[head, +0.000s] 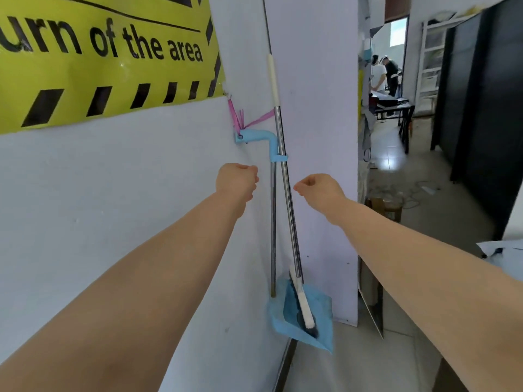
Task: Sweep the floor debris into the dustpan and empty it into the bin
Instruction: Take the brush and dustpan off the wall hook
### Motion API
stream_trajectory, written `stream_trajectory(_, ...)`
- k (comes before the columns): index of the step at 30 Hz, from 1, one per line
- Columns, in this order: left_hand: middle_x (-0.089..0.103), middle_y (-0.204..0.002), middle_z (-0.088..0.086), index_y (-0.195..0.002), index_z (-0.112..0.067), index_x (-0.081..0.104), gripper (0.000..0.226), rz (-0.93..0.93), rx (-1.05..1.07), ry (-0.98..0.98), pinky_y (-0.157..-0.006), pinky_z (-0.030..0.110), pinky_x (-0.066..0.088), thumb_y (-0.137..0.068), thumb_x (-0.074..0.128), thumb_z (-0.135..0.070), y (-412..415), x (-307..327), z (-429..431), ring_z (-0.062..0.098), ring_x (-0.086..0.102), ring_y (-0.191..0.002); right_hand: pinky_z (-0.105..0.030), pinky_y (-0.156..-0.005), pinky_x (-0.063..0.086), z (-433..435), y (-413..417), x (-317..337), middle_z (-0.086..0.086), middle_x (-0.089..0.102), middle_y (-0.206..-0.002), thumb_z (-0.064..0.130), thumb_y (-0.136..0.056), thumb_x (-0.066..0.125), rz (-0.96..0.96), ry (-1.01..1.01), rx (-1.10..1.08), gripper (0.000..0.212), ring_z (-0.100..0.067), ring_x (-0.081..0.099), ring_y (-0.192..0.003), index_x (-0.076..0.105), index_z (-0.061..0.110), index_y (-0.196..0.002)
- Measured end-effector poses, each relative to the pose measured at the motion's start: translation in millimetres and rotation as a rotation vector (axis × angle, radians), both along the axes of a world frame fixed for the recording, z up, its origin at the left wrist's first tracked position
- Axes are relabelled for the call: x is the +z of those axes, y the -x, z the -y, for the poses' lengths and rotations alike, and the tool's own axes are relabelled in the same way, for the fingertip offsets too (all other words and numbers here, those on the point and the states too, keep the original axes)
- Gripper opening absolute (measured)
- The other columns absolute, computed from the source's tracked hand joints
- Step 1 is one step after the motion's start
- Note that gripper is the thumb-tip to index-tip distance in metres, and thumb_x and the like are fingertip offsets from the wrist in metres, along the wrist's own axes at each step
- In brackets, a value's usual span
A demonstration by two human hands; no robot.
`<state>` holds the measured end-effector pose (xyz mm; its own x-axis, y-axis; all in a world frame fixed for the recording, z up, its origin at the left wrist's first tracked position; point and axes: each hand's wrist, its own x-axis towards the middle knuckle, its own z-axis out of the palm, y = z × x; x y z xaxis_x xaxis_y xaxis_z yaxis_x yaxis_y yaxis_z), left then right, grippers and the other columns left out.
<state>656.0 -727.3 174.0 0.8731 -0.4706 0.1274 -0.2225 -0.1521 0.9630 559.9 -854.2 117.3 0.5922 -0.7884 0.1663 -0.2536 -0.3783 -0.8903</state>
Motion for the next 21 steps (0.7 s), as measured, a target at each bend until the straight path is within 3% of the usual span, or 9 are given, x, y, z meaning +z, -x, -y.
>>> stream_trajectory(4,0.054,-0.071,0.002,-0.068,-0.015,0.051,0.029,0.037,0.02,0.012,-0.062,0.025,0.047,-0.097,0.053,-0.013,-34.9,11.4,34.0,0.013,0.049,-0.063,-0.029,-0.079,0.046,32.3,-35.6,16.8,-0.001,0.059,-0.095,0.026,-0.097,0.054,0.019,0.048,-0.024,0.024,-0.018,0.053,-0.087,0.065,0.01,-0.113)
stream_trajectory(7,0.053,-0.071,0.002,-0.066,-0.016,0.049,0.03,0.067,0.047,-0.005,-0.067,0.028,0.047,-0.096,0.054,-0.012,-59.9,19.9,56.8,0.014,0.049,-0.063,-0.031,-0.086,0.047,57.5,-66.7,26.0,-0.004,0.057,-0.112,0.029,-0.095,0.059,0.025,0.056,-0.009,0.039,-0.02,0.056,-0.099,0.053,0.012,-0.13)
stream_trajectory(9,0.057,-0.078,0.005,-0.073,-0.014,0.055,0.023,0.091,0.076,-0.015,-0.072,0.032,0.052,-0.096,0.055,-0.013,-75.8,26.1,71.1,0.016,0.052,-0.066,-0.035,-0.096,0.047,75.1,-88.1,29.6,-0.009,0.052,-0.131,0.032,-0.093,0.064,0.022,0.049,0.004,0.056,-0.024,0.054,-0.116,0.043,0.01,-0.14)
stream_trajectory(11,0.061,-0.087,0.009,-0.094,-0.007,0.065,0.011,0.123,0.11,-0.016,-0.08,0.038,0.056,-0.095,0.056,-0.014,-89.4,33.6,85.8,0.02,0.056,-0.071,-0.038,-0.102,0.045,93.7,-107.8,33.4,-0.011,0.044,-0.142,0.033,-0.089,0.069,0.023,0.049,0.006,0.071,-0.026,0.048,-0.126,0.034,0.009,-0.146)
stream_trajectory(13,0.062,-0.092,0.011,-0.11,-0.005,0.066,0.02,0.154,0.162,-0.019,-0.084,0.041,0.057,-0.093,0.057,-0.013,-103.4,40.7,102.2,0.023,0.06,-0.076,-0.04,-0.105,0.043,111.3,-124.9,37.5,-0.012,0.039,-0.146,0.033,-0.086,0.072,0.033,0.042,0.017,0.082,-0.027,0.045,-0.13,0.027,0.009,-0.15)
stream_trajectory(15,0.062,-0.092,0.013,-0.103,-0.007,0.067,0.015,0.17,0.22,-0.029,-0.085,0.043,0.058,-0.091,0.058,-0.01,-115.4,46.8,117.4,0.028,0.065,-0.084,-0.038,-0.102,0.045,125.9,-139.5,40.4,-0.01,0.041,-0.145,0.033,-0.085,0.074,0.06,0.021,0.049,0.084,-0.026,0.046,-0.128,0.027,0.011,-0.15)
stream_trajectory(17,0.063,-0.091,0.013,-0.089,-0.01,0.062,0.003,0.195,0.271,-0.046,-0.083,0.045,0.059,-0.09,0.059,-0.01,-125.6,51.1,131.3,0.031,0.068,-0.091,-0.035,-0.097,0.048,136.6,-150.8,42.3,-0.006,0.049,-0.138,0.031,-0.085,0.075,0.083,0.023,0.084,0.072,-0.024,0.053,-0.121,0.038,0.013,-0.144)
stream_trajectory(21,0.065,-0.09,0.015,-0.084,-0.009,0.06,0.007,0.222,0.376,-0.077,-0.08,0.043,0.06,-0.09,0.062,-0.013,-145.4,53.8,150.0,0.032,0.069,-0.089,-0.035,-0.083,0.053,151.2,-168.7,40.0,-0.004,0.064,-0.097,0.029,-0.083,0.076,0.172,-0.003,0.181,0.034,-0.019,0.061,-0.088,0.062,0.011,-0.108)
